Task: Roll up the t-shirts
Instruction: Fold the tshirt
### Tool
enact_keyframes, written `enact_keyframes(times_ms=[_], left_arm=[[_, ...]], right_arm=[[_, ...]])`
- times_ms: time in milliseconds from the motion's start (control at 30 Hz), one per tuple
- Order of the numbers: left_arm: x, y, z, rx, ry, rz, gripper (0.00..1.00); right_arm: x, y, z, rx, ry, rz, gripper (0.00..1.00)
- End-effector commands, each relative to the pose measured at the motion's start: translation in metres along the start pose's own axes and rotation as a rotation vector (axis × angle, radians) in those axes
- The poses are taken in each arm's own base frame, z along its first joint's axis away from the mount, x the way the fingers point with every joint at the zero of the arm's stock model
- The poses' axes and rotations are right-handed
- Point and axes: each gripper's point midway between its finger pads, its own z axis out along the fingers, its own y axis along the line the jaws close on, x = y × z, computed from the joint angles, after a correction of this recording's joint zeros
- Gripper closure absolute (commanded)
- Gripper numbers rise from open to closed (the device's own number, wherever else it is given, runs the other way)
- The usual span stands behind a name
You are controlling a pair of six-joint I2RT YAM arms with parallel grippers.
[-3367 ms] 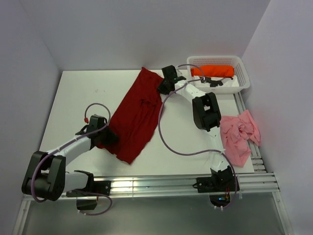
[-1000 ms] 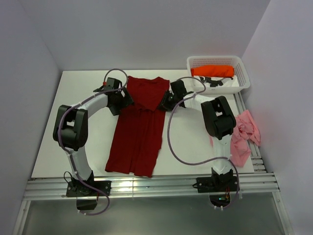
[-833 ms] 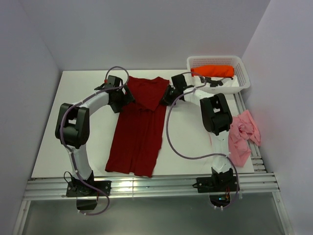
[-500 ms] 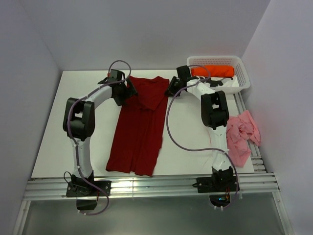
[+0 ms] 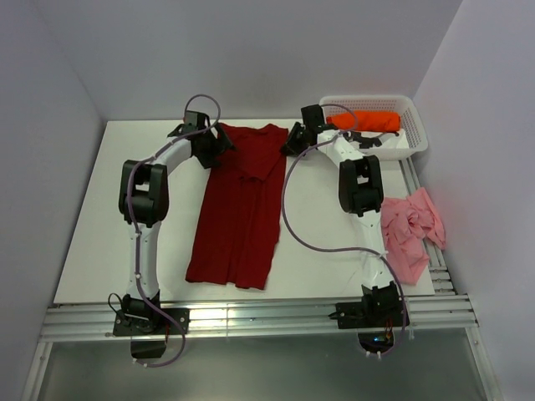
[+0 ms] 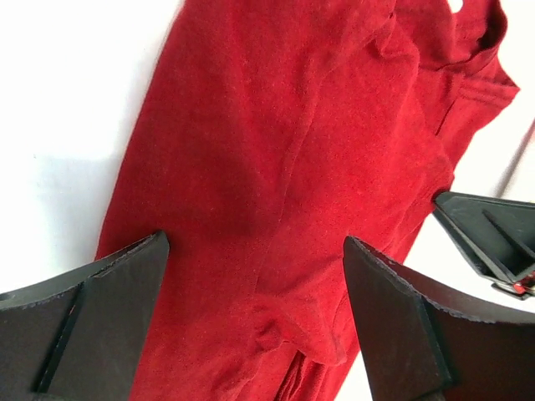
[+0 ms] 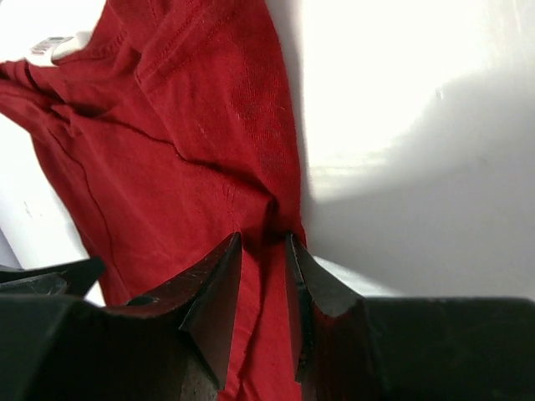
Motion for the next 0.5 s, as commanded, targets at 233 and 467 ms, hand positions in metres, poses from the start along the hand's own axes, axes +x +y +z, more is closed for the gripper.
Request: enact_keyframes(times_ms=[233, 467], left_arm=[[-0.027, 0.026, -0.004, 0.003, -0.055, -0.081, 0.07], [-0.044, -0.019, -0.072, 0.096, -0.116, -0.002, 0.01]], right_arm=[[-0.027, 0.041, 0.002, -0.138, -0.073, -0.051, 0.63], [-0.037, 0.104, -0.074, -0.326, -0.125, -0.197, 0.42]])
